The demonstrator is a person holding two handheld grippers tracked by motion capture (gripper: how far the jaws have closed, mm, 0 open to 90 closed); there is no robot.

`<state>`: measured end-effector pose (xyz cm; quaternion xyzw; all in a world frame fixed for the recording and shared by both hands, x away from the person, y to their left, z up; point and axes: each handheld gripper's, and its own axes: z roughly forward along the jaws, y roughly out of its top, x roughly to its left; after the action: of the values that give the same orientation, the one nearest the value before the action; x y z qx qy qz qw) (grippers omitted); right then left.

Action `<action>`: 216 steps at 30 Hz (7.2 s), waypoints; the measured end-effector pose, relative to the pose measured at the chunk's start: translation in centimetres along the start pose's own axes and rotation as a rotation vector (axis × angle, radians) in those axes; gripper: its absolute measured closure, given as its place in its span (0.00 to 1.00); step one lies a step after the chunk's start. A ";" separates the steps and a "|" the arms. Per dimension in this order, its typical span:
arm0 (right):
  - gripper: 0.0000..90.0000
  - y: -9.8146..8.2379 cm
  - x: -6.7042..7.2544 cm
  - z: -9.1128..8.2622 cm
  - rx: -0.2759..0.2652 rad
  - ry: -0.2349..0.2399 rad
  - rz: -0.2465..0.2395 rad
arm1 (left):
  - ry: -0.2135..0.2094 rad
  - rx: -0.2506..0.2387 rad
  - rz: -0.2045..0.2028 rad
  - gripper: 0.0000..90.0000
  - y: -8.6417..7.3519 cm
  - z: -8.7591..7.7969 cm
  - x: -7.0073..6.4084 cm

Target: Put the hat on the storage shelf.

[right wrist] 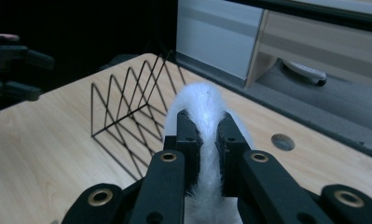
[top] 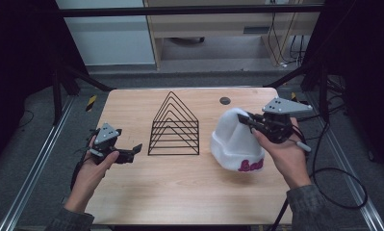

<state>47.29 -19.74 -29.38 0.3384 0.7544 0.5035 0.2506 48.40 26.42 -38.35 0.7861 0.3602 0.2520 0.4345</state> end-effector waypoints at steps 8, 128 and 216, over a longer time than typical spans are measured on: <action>0.92 4.7 -0.6 0.0 -0.037 -0.039 -0.025 | -0.083 -0.017 -0.026 0.06 3.4 -0.2 0.0; 0.92 13.5 1.8 14.1 -0.116 0.065 -0.023 | -0.029 -0.036 0.076 0.85 10.7 3.4 2.5; 0.90 8.1 5.9 15.8 0.076 0.173 -0.117 | -0.090 0.019 0.016 0.84 1.6 4.4 2.8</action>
<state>56.95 -3.81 -27.86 0.2585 0.8101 0.4864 0.2007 53.82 25.81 -38.94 0.8036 0.3364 0.2167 0.4406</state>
